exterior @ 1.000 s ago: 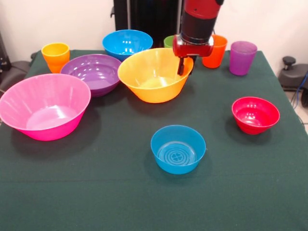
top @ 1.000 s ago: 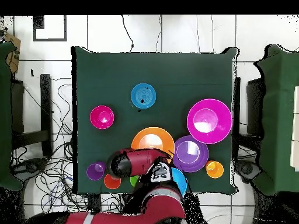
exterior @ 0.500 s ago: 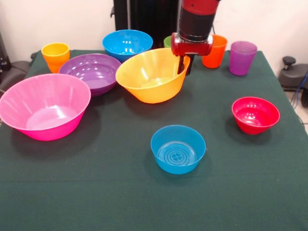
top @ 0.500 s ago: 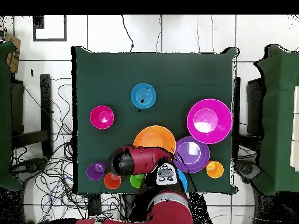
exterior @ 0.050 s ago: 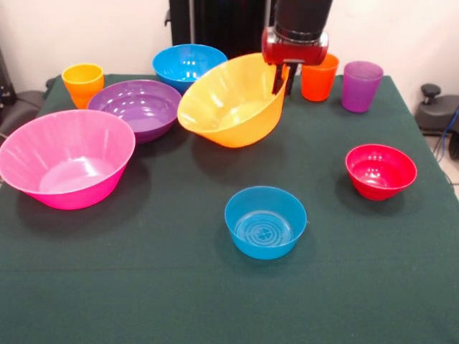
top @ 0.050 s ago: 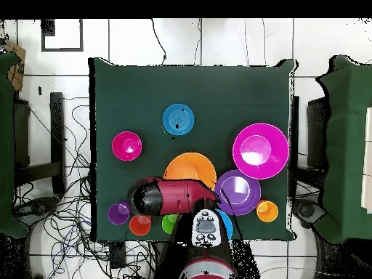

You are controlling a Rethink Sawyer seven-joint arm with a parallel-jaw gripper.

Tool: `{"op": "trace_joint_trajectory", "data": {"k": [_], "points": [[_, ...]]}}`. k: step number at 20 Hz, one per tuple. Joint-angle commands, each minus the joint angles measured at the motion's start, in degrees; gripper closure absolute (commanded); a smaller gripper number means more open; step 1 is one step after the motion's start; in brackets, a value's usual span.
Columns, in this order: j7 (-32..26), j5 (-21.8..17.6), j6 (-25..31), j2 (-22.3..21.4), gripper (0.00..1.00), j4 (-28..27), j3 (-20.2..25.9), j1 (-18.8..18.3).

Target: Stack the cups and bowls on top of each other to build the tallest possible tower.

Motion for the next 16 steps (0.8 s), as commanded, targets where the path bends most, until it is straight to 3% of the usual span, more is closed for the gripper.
{"op": "trace_joint_trajectory", "data": {"k": [1, 9, 12, 16], "points": [[4.55, 3.27, 11.99, -4.17, 1.00, -1.60, 5.41, 0.60], [3.71, 2.80, 14.75, -0.71, 1.00, -8.47, 5.95, 0.45], [4.85, 3.78, 15.78, -0.85, 1.00, -9.72, 6.16, 0.85], [6.42, 5.00, 15.13, 2.19, 1.00, -13.18, 6.34, 1.58]]}}
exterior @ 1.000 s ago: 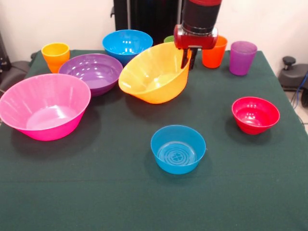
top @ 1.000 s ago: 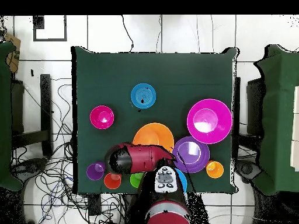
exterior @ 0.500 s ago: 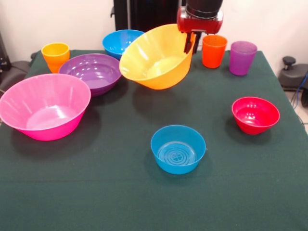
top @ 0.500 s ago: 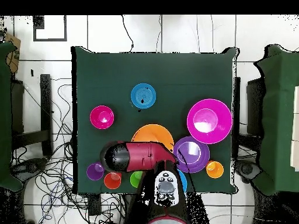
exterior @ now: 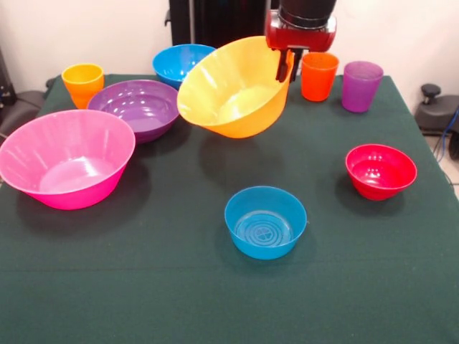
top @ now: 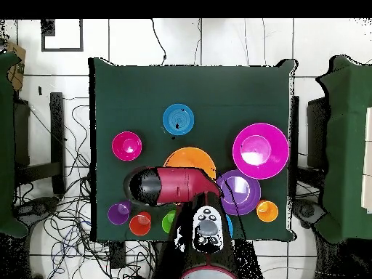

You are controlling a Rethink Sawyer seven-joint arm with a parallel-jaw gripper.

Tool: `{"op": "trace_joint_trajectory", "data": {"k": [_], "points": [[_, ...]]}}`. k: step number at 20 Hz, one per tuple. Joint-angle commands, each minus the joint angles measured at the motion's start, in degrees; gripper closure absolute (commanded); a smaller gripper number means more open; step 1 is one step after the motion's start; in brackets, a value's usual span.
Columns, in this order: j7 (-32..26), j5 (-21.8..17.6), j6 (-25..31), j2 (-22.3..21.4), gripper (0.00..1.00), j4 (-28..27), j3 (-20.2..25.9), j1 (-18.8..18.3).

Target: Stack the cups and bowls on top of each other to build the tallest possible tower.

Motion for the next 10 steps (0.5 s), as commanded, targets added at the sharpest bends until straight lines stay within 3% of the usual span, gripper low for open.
{"op": "trace_joint_trajectory", "data": {"k": [1, 7, 10], "points": [[6.84, 3.14, 4.85, 4.72, 1.00, -9.43, 5.49, 1.89], [9.43, 4.83, 11.06, 6.94, 1.00, -16.23, 2.17, 2.42], [9.70, 5.49, 13.03, 10.85, 1.00, -21.22, 1.04, 1.56]]}}
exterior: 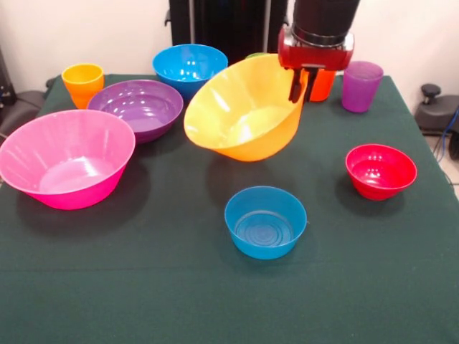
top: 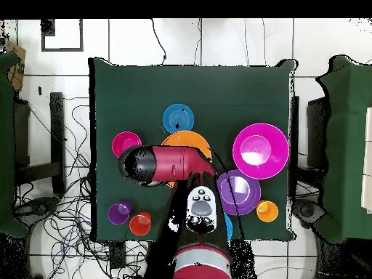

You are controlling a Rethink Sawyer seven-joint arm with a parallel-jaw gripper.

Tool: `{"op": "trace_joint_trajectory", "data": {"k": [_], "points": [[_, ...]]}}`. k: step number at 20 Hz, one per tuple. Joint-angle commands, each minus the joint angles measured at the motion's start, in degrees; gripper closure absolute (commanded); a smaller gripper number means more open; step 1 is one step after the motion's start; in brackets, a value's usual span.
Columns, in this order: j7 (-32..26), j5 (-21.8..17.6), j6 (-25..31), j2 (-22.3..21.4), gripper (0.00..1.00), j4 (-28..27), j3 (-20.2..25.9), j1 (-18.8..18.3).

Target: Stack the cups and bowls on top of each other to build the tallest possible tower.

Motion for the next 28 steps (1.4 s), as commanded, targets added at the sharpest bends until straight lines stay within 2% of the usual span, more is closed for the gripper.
{"op": "trace_joint_trajectory", "data": {"k": [1, 4, 8, 15, 21, 25, 28], "points": [[9.99, 2.59, 9.23, 7.92, 1.00, -13.23, 0.83, -0.01], [10.80, 2.86, 10.49, 11.05, 1.00, -18.08, -0.36, -0.01], [11.24, 3.39, 12.86, 11.65, 1.00, -20.57, -1.47, 0.29], [10.70, 5.11, 14.24, 11.92, 1.00, -21.55, -1.35, 0.57], [12.37, 6.46, 16.02, 12.29, 1.00, -22.86, -2.25, 2.77], [13.72, 7.38, 14.39, 13.45, 1.00, -23.20, -2.64, 3.65], [13.17, 7.28, 16.83, 13.21, 1.00, -24.37, -2.89, 3.79]]}}
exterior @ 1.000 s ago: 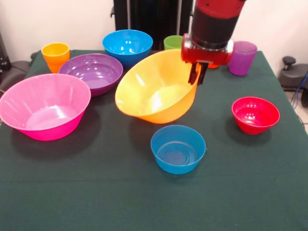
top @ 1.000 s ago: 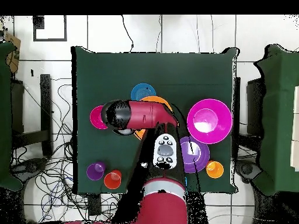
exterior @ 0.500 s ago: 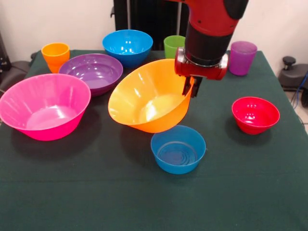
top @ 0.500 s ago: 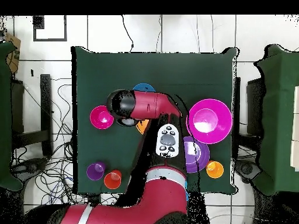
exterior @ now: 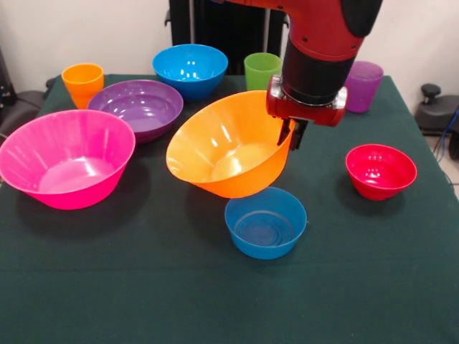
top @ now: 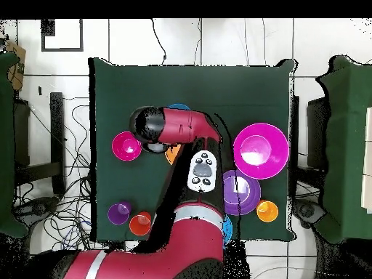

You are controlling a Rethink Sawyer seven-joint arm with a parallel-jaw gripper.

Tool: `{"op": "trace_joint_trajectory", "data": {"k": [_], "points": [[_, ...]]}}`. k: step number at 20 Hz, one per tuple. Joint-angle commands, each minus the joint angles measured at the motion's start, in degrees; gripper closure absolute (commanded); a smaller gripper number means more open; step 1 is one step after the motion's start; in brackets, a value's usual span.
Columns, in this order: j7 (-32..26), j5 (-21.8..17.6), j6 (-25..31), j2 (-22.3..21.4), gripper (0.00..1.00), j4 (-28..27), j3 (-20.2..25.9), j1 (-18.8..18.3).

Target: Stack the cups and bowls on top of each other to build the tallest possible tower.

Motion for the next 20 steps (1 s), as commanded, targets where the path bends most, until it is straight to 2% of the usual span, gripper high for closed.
{"op": "trace_joint_trajectory", "data": {"k": [1, 6, 11, 20], "points": [[10.21, 1.74, 6.55, 0.70, 1.00, -4.79, 2.39, 1.87], [11.85, 2.42, 8.47, 1.28, 1.00, -6.72, 2.37, 3.03], [10.35, 2.68, 9.11, 2.18, 1.00, -8.16, 2.79, 2.15], [9.42, 2.17, 14.47, 4.81, 1.00, -15.35, 2.55, 1.76]]}}
